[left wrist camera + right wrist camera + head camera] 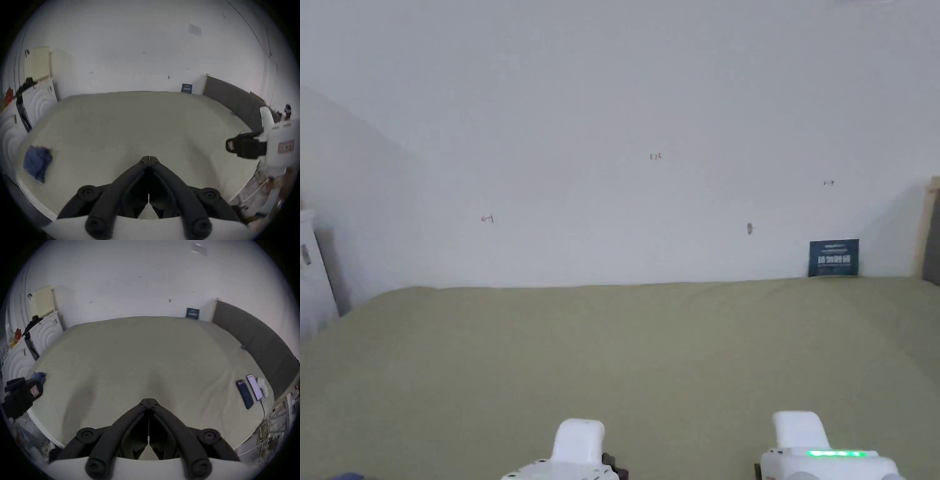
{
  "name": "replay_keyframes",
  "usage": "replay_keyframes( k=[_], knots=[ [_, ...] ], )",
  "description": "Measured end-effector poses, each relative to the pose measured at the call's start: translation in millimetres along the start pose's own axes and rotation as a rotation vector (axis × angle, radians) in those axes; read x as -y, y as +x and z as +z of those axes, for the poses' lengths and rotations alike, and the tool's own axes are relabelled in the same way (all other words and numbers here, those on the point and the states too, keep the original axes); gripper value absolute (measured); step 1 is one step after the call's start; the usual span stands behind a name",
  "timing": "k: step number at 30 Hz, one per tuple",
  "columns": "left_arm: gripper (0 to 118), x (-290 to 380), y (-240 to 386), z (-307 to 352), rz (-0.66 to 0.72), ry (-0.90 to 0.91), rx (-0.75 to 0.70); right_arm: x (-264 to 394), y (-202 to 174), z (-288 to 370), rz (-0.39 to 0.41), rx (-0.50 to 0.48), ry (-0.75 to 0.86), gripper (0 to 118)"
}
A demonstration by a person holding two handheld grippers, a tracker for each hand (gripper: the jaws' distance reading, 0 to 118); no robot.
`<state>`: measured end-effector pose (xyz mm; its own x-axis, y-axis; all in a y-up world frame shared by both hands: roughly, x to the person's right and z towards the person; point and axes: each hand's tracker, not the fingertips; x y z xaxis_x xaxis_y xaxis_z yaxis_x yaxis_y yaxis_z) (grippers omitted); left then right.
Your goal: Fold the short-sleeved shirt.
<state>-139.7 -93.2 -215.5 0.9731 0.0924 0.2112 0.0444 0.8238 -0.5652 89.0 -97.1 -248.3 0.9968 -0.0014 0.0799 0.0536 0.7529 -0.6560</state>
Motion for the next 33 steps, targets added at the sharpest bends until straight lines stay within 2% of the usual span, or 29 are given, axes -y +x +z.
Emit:
replay_keyframes(
  k=[2,3,5,7,12,14,16,17,18,19,20,21,22,23,25,29,33],
  knots=[
    [0,0.2,9.8,3.3,0.119,0.011,0.041,5.1,6.8,3.5,-0.028,0.050,-0.007,0],
    [0,-2.0,19.7,6.2,0.105,0.026,0.064,6.1,8.7,6.0,-0.031,0.038,-0.003,0],
    [0,-3.6,27.4,12.0,0.014,0.082,-0.004,4.8,9.7,14.1,-0.017,0.023,0.057,0],
    [0,-13.7,29.7,24.0,-0.046,0.157,-0.047,-3.3,5.5,25.9,0.022,0.071,0.150,0],
    [0,-45.0,10.7,50.7,-0.049,0.343,-0.108,-24.6,-4.1,51.6,0.094,0.115,0.413,0],
    [0,-53.3,3.0,56.5,-0.068,0.377,-0.164,-28.3,-6.9,56.6,0.132,0.142,0.471,1],
    [1,-56.2,-5.1,58.0,-0.084,0.423,-0.200,-29.7,-8.9,60.1,0.129,0.166,0.496,1],
    [5,-55.6,-8.9,58.8,-0.082,0.434,-0.201,-29.5,-8.5,60.9,0.118,0.165,0.504,1],
    [17,-54.5,-12.7,59.0,-0.079,0.439,-0.210,-29.5,-6.3,61.1,0.102,0.159,0.511,2],
    [52,-54.2,-17.2,56.5,-0.070,0.437,-0.215,-29.3,-5.0,60.7,0.086,0.154,0.512,12],
    [88,-54.3,-19.8,54.9,-0.062,0.429,-0.222,-29.0,-4.3,59.9,0.077,0.152,0.513,32],
    [113,-53.1,-22.7,53.1,-0.037,0.417,-0.228,-28.9,-3.4,57.3,0.072,0.161,0.503,64],
    [118,-50.3,-25.8,53.9,-0.025,0.426,-0.225,-28.6,-2.7,54.2,0.065,0.178,0.488,111],
    [118,-50.0,-27.1,53.6,-0.015,0.436,-0.227,-26.9,-2.3,53.4,0.058,0.189,0.444,116],
    [118,-49.3,-29.6,51.2,-0.016,0.434,-0.230,-20.9,-5.6,56.2,0.089,0.175,0.511,118],
    [118,-48.8,-33.0,49.9,-0.030,0.432,-0.219,-14.7,-13.2,57.9,0.113,0.141,0.540,118],
    [118,-49.5,-32.4,50.3,-0.047,0.435,-0.229,-15.0,-11.9,59.4,0.101,0.084,0.568,118]
  ],
)
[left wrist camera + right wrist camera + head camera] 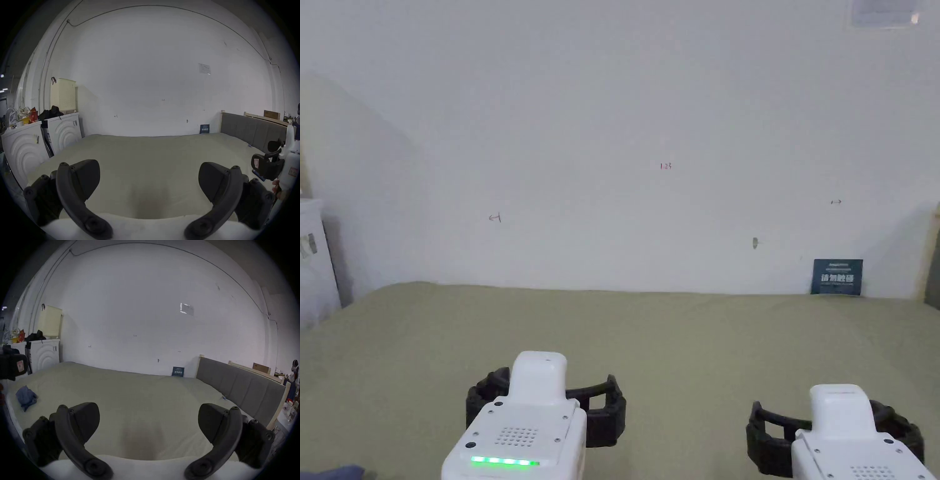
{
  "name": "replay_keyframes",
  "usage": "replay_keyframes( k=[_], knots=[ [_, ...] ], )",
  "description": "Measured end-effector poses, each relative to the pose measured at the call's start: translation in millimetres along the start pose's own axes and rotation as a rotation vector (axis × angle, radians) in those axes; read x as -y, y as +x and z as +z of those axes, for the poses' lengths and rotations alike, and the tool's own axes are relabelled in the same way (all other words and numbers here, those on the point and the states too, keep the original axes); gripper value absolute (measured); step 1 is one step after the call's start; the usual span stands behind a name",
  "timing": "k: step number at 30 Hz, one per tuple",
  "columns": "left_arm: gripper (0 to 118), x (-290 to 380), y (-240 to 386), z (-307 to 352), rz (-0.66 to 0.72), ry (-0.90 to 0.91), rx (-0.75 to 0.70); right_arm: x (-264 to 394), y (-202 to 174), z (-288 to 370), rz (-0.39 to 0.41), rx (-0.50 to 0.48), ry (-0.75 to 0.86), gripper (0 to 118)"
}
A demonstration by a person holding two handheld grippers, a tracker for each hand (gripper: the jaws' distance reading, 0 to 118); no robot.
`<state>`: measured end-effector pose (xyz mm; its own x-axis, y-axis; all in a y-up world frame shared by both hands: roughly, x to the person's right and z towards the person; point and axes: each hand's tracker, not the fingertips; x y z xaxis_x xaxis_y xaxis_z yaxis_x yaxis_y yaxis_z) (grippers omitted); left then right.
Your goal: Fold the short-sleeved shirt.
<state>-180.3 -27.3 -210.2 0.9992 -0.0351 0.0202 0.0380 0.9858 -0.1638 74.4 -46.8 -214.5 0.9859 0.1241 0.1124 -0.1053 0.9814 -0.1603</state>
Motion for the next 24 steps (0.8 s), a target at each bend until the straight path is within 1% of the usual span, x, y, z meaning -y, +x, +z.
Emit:
replay_keyframes(
  k=[1,6,9,15,22,24],
  knots=[
    [118,0.8,-0.4,-0.6,-0.006,0.001,-0.008,0.9,3.3,-0.8,-0.008,-0.009,0.008,118],
    [118,9.1,-9.1,-1.3,0.007,-0.005,-0.009,-0.4,4.7,2.1,-0.021,0.015,0.035,118],
    [118,14.8,-13.8,-1.4,0.018,-0.017,-0.031,-0.2,8.8,1.9,-0.038,0.019,0.025,118],
    [118,16.6,-24.8,1.0,0.064,-0.029,-0.054,3.3,16.2,0.5,-0.044,0.026,0.003,118],
    [118,15.1,-26.5,2.2,0.064,-0.028,-0.051,1.1,9.7,3.0,-0.045,0.030,-0.015,118],
    [118,15.0,-24.9,3.5,0.051,-0.022,-0.044,1.4,8.0,5.0,-0.055,0.005,-0.013,118]
  ],
)
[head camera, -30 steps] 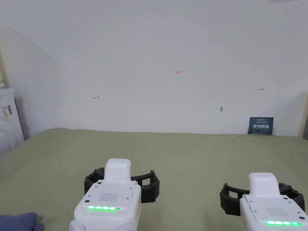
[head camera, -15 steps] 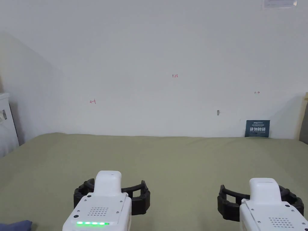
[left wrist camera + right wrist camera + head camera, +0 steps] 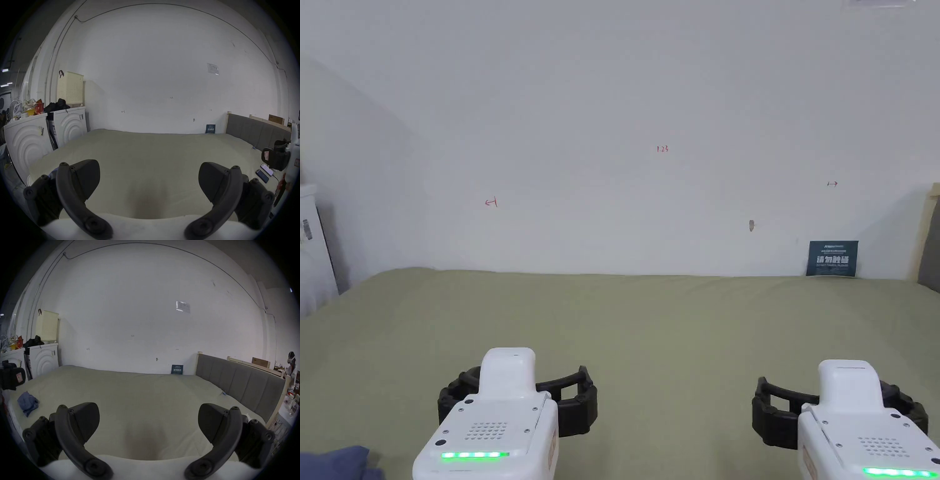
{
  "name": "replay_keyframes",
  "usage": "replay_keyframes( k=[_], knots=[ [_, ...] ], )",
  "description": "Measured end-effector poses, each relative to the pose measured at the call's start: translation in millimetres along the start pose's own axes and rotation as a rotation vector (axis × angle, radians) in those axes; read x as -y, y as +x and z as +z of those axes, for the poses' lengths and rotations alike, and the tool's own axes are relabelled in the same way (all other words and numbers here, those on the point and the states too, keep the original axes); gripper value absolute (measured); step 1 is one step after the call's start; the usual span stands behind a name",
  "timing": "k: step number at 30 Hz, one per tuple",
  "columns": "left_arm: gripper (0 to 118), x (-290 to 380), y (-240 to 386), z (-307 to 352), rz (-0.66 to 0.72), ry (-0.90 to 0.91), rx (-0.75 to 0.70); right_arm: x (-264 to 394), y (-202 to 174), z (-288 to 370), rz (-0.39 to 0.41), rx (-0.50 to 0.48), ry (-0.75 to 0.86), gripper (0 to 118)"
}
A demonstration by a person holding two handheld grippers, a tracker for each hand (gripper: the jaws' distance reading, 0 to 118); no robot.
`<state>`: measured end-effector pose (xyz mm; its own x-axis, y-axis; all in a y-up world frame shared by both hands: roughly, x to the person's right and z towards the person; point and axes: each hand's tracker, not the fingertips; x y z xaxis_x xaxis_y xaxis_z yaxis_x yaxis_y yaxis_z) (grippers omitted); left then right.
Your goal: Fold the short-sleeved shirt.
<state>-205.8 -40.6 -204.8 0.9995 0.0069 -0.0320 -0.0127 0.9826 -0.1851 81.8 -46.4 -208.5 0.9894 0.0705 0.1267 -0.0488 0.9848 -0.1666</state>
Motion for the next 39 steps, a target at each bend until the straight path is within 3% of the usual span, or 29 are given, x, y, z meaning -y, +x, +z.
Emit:
replay_keyframes(
  k=[4,9,20,24,35,39],
  knots=[
    [118,0.6,3.2,-0.5,-0.024,-0.003,0.004,1.0,-1.5,0.2,0.001,-0.080,0.006,118],
    [118,4.9,6.9,-0.1,-0.041,-0.014,0.010,7.6,-9.2,3.1,0.057,-0.066,0.005,118],
    [118,7.3,10.8,0.0,-0.050,-0.008,0.022,11.5,-7.3,-2.5,-0.017,-0.018,0.011,118],
    [118,2.0,12.6,0.8,-0.037,-0.016,0.019,9.1,0.0,-4.5,-0.065,-0.094,-0.034,118],
    [118,-1.1,21.2,5.7,-0.026,-0.013,0.055,9.7,11.5,10.7,-0.059,-0.084,0.012,118],
    [118,-2.1,20.9,9.6,-0.017,-0.012,0.059,4.5,9.0,8.0,-0.026,0.017,0.003,118]
  ],
)
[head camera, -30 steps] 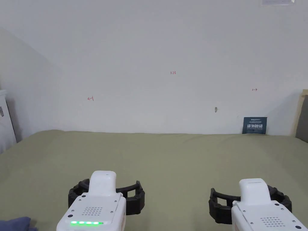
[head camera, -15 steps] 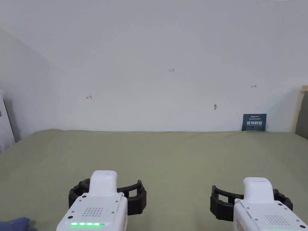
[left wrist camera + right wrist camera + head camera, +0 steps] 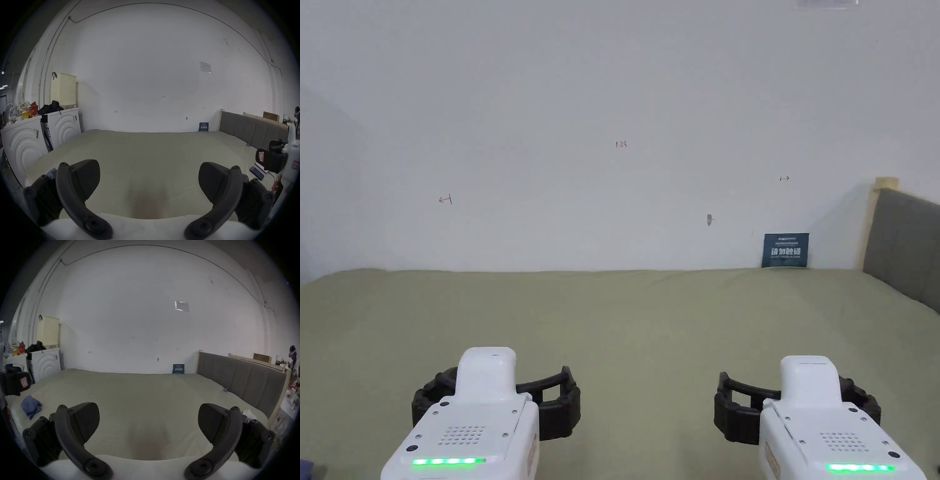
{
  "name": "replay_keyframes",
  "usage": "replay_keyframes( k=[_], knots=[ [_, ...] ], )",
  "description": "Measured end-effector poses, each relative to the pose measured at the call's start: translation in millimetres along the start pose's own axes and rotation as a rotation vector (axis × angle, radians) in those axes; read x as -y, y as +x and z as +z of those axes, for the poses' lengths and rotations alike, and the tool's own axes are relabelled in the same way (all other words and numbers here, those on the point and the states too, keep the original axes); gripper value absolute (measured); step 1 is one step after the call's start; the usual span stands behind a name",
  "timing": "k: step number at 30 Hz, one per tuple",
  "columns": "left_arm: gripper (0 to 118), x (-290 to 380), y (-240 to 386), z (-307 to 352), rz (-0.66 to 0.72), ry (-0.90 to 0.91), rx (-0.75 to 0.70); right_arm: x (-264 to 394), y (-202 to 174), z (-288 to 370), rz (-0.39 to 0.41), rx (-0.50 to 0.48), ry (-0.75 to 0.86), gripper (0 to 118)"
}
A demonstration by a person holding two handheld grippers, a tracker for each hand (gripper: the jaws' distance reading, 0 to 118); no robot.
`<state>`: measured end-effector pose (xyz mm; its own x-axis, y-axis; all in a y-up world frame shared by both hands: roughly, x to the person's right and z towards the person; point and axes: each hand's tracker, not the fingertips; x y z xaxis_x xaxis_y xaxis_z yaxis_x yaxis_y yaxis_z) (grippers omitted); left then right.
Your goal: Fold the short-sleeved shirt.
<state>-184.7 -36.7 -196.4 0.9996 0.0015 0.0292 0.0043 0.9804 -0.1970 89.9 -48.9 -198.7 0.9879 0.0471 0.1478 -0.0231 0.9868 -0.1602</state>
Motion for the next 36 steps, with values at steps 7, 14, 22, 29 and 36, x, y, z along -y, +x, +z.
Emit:
replay_keyframes(
  k=[7,14,22,29,36],
  knots=[
    [118,2.8,-0.6,5.9,-0.002,-0.009,-0.005,-3.4,1.9,3.4,-0.024,0.004,-0.002,118],
    [118,4.9,-0.5,8.3,0.006,-0.014,-0.004,-6.7,2.1,4.3,-0.072,-0.022,0.017,118],
    [118,1.4,-2.5,7.3,0.021,-0.027,0.003,-14.0,0.4,1.2,-0.092,-0.081,-0.081,118],
    [118,1.7,-4.6,3.4,0.003,-0.050,0.002,-31.3,8.7,0.3,-0.202,-0.049,-0.176,118],
    [118,-4.5,-3.7,4.6,-0.008,-0.055,0.015,-40.2,14.7,-7.0,-0.165,-0.041,-0.223,118]
  ],
)
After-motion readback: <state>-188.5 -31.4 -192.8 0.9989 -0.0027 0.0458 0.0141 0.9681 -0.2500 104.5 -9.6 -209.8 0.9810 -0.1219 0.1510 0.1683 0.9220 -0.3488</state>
